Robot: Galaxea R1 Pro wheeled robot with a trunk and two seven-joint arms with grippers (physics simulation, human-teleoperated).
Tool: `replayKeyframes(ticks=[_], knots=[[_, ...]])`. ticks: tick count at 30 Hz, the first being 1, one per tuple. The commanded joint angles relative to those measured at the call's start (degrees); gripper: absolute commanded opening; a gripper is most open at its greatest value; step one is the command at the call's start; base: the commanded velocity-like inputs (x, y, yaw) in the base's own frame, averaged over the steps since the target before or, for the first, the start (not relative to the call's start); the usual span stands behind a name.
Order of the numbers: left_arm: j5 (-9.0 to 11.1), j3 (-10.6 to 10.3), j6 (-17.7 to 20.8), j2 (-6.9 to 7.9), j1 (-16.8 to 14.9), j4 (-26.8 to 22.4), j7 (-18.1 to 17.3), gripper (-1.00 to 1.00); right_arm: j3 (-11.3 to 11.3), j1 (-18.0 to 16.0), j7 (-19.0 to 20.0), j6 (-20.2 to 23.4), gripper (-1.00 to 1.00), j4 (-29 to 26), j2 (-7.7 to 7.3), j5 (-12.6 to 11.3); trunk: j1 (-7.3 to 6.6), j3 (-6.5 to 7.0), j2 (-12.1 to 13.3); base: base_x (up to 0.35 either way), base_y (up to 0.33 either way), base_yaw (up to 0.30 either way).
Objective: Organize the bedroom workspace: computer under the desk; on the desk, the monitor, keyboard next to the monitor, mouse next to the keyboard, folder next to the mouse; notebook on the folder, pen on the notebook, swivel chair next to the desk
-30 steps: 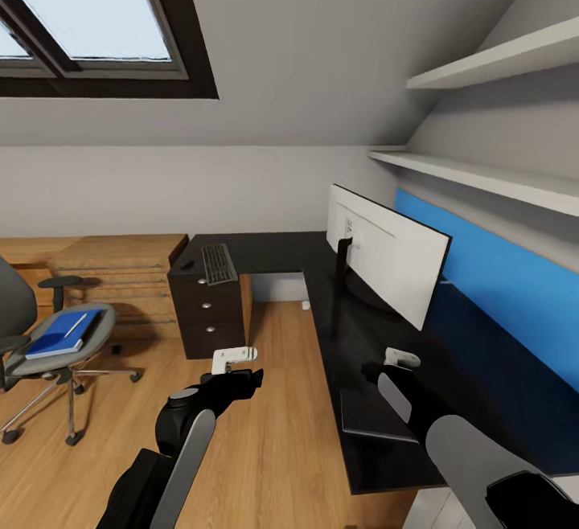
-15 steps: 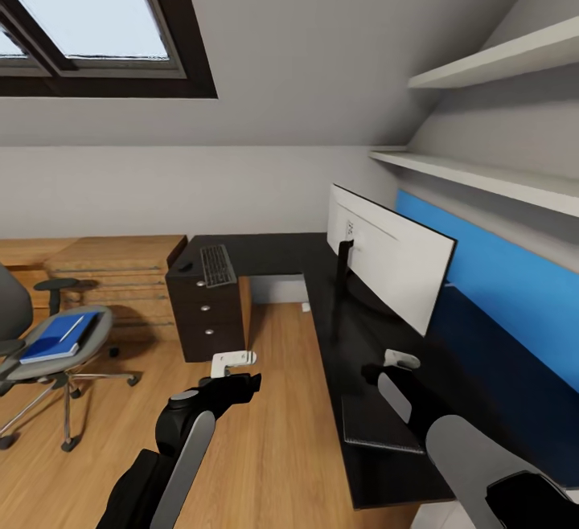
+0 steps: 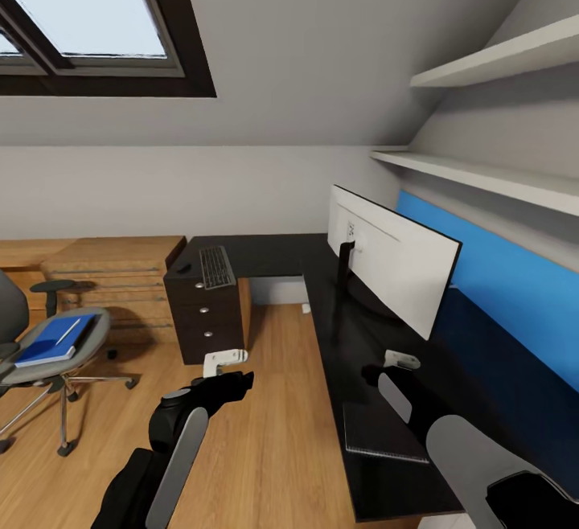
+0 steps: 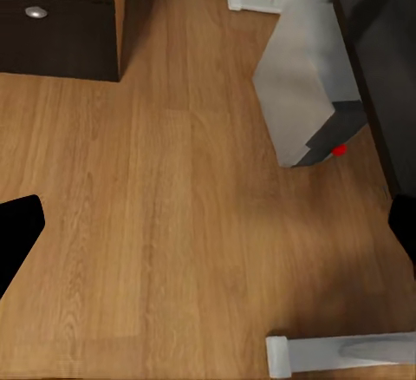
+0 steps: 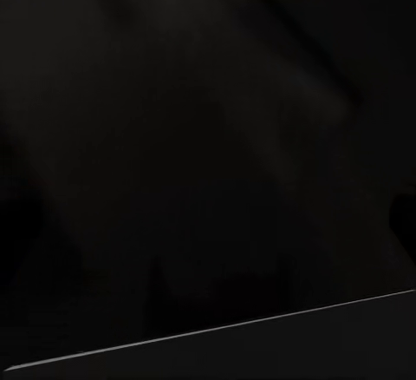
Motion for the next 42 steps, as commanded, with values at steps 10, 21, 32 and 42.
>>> replayKeyframes(ticks=[10,21,32,42], knots=[[0.56,0.28,0.15,-0.05,-0.06,-0.01,0.61,1.00,0.48,-0.04,-0.36,1.04,1.00,-0.20,-0.08,-0.41,2.21,-1.88,-4.08,0.000,0.000,0.000],[0.61,0.28,0.15,-0.06,-0.06,0.02,0.61,1.00,0.48,-0.04,-0.35,0.99,1.00,-0.16,0.00,-0.41,4.63,-3.85,-8.49,0.000,0.000,0.000],[0.62,0.21,0.15,-0.13,-0.05,0.09,0.61,1.00,0.48,-0.04,-0.35,0.99,1.00,-0.15,0.01,-0.41,7.04,-5.83,-12.91,0.000,0.000,0.000],[0.64,0.13,0.15,-0.14,-0.06,0.13,0.61,1.00,0.48,-0.04,-0.35,1.06,1.00,-0.12,0.01,-0.41,7.04,-5.83,-12.91,0.000,0.000,0.000]])
